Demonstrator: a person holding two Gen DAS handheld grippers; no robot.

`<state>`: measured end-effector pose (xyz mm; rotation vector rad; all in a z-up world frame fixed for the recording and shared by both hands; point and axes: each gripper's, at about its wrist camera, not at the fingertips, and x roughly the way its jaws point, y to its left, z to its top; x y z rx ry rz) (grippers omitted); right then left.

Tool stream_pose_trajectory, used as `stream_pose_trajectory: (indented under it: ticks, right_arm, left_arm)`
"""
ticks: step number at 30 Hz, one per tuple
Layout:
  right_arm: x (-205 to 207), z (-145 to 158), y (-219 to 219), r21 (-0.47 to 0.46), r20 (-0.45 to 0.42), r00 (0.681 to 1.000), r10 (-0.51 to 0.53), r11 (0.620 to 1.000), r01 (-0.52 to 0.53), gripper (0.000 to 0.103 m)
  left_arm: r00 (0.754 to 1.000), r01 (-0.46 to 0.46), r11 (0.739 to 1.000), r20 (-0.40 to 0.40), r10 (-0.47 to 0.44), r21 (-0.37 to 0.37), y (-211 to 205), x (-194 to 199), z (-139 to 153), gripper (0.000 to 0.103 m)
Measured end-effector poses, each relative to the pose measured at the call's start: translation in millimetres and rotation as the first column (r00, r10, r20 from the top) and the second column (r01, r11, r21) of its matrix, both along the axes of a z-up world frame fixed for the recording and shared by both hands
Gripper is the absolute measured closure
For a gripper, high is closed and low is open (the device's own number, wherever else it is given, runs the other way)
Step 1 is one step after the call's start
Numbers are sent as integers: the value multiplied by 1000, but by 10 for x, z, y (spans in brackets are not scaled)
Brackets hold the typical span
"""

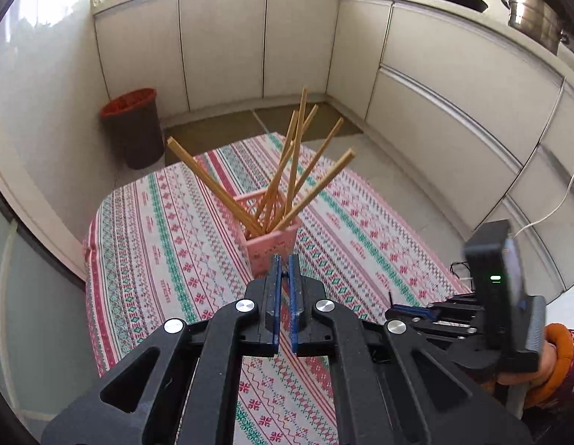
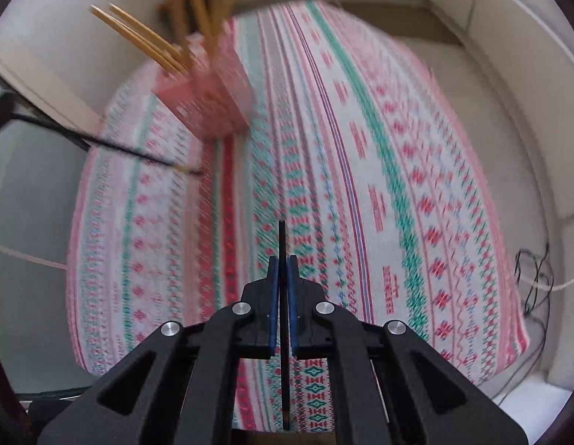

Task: Organize utensils
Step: 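Carry both black chopsticks upright above the pink basket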

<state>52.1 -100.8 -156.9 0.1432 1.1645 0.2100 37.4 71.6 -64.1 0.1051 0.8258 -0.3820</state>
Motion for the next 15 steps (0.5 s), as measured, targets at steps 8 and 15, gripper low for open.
stream_pose_trajectory:
  ticks: [8,15]
  right_arm:
    - [-223,1120,146,94,267,962,46,993,-74,98]
    - [-198,2034,171,212,473,881,-26,974,-85,98]
  left_arm:
    - [993,-54,995,104,63,-85,192,-41,430,100]
    - [959,-110,975,239,155,-190,459,-165,949,100]
